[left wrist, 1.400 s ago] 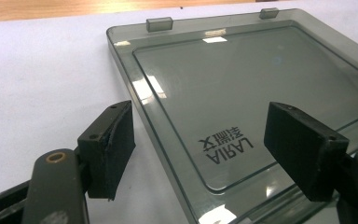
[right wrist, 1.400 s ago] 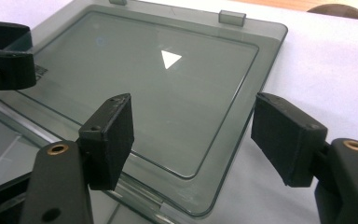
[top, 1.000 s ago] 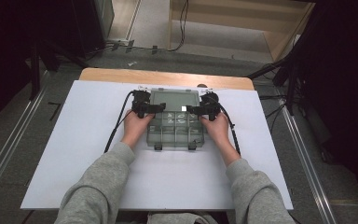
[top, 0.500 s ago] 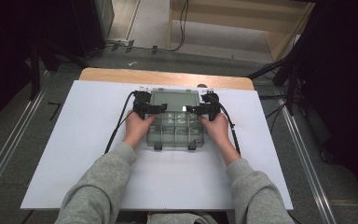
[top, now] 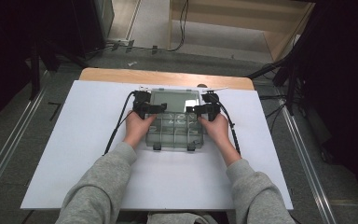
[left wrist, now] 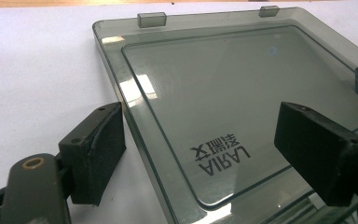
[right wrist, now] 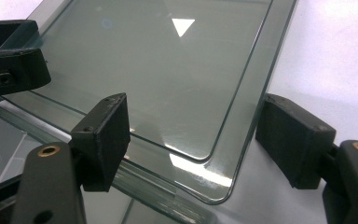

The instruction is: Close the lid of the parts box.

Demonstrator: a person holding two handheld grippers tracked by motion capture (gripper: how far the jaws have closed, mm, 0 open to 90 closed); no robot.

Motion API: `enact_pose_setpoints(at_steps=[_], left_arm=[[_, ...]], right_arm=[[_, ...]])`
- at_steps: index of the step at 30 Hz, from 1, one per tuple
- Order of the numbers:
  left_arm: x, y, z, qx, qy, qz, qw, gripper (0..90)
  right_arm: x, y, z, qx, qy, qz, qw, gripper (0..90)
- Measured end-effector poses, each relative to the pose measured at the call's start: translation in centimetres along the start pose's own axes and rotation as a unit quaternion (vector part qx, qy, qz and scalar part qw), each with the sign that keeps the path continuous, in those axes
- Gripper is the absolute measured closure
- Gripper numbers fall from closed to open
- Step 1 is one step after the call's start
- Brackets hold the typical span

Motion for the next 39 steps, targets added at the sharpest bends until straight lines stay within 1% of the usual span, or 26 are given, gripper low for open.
enact_pose_setpoints(at_steps=[6,10,11,12,13,15,19,23,24,27,30,33,39], left_arm=[[0.0,-0.1,-0.1,-0.006,-0.003,-0.001,1.0000,16.7],[0.1,-0.1,-0.3,-0.014,-0.010,-0.017,0.9997,19.5],[0.0,0.0,-0.4,-0.025,-0.012,-0.021,0.9994,20.0],[0.0,0.1,-0.4,-0.026,-0.014,-0.023,0.9993,21.6],[0.1,0.1,-0.4,-0.026,-0.013,-0.024,0.9993,21.5],[0.0,0.1,-0.4,-0.029,-0.015,-0.022,0.9992,21.7],[0.1,-0.1,-0.5,-0.035,-0.014,-0.025,0.9990,25.0],[0.3,-0.2,-0.9,-0.028,-0.004,-0.017,0.9995,30.6],[0.4,-0.3,-1.0,-0.028,-0.003,-0.018,0.9994,31.8],[0.5,-0.4,-1.4,-0.032,-0.005,-0.027,0.9991,36.4],[0.6,-0.5,-1.7,-0.028,0.000,-0.018,0.9995,39.2],[0.7,-0.5,-1.9,-0.029,0.003,-0.018,0.9994,41.3],[1.0,-0.4,-2.6,-0.018,0.015,-0.004,0.9997,46.7]], right_arm=[[0.0,0.0,-0.1,-0.006,0.007,-0.010,0.9999,24.5],[0.0,-0.1,-0.1,-0.016,0.015,-0.019,0.9996,24.4],[0.1,-0.1,-0.1,-0.018,0.017,-0.019,0.9995,24.5],[0.1,-0.1,-0.2,-0.021,0.018,-0.021,0.9994,24.4],[0.0,-0.2,-0.2,-0.025,0.019,-0.027,0.9991,24.5],[0.0,-0.2,-0.3,-0.029,0.022,-0.028,0.9989,24.4],[0.0,-0.2,-0.2,-0.023,0.021,-0.026,0.9992,24.4],[0.1,0.0,-0.3,-0.017,0.024,-0.034,0.9990,25.3],[0.1,0.1,-0.4,-0.016,0.025,-0.036,0.9989,26.1],[0.3,0.2,-0.6,-0.012,0.031,-0.030,0.9990,29.8],[0.4,0.2,-0.9,-0.011,0.035,-0.032,0.9988,32.2],[0.5,0.2,-1.4,-0.007,0.043,-0.030,0.9986,34.7],[0.7,0.2,-2.1,0.005,0.054,-0.029,0.9981,37.6]])
Point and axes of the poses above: each handheld gripper's, and its own axes: z roughly forward along the jaws, x roughly out of its top, y roughly to its right, the point moved 8 cm from there along z, roughly forward along the jaws, and after that the axes turned 13 degrees about -y, right-handed, at the moved point
